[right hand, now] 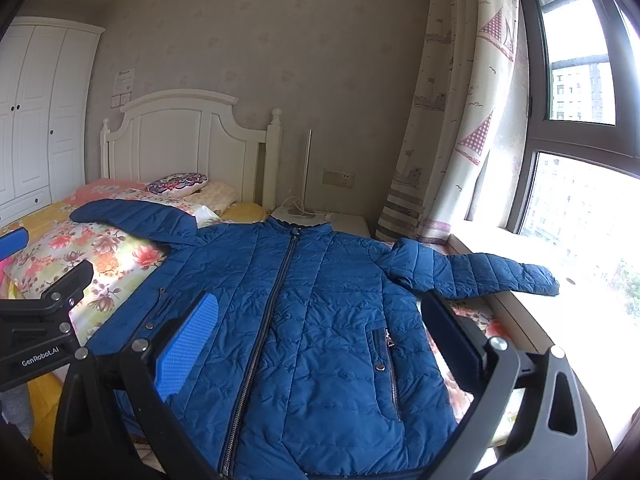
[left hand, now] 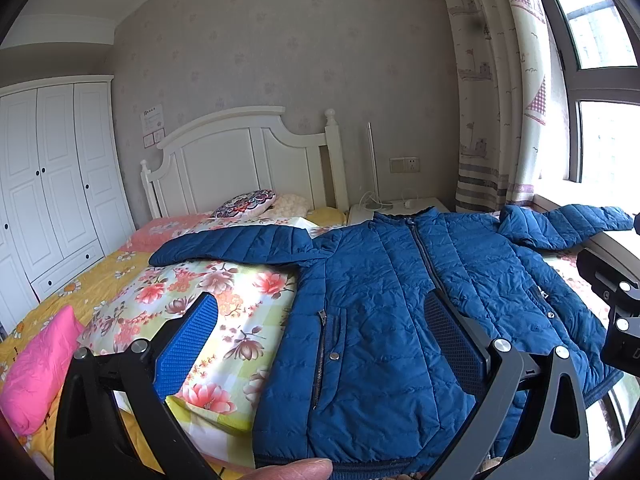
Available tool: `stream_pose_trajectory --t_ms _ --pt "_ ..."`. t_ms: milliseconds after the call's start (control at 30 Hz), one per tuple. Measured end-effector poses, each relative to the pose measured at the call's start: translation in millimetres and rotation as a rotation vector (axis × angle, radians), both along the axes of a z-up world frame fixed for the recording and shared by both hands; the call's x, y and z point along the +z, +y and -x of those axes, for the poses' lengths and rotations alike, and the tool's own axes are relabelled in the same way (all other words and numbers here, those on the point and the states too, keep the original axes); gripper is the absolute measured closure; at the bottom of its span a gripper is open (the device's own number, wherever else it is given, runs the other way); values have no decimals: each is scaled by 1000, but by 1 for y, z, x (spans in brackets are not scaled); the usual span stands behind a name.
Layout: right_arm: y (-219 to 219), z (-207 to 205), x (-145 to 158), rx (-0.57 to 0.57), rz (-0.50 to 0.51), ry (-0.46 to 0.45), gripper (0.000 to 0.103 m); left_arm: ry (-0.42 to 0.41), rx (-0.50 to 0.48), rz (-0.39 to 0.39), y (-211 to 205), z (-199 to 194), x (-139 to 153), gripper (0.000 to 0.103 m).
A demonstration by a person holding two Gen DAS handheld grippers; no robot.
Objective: Fold large clothes
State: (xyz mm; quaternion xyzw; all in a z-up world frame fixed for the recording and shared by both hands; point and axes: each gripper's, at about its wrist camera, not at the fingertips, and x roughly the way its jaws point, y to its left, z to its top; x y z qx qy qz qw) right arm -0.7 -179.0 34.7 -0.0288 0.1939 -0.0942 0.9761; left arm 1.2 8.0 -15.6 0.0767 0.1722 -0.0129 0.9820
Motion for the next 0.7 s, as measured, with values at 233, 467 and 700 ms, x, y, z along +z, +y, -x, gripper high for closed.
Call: stream_pose_trajectory --t_ms 233,467,700 --pt "-1 0 -2 0 -6 -2 2 4 3 -2 0 -1 -1 4" --pt "-3 0 -2 -2 -13 -3 2 14 -6 -10 -3 -2 -1 4" --pt "-4 0 -2 -1 -15 -3 2 18 -6 -10 -3 -3 0 4"
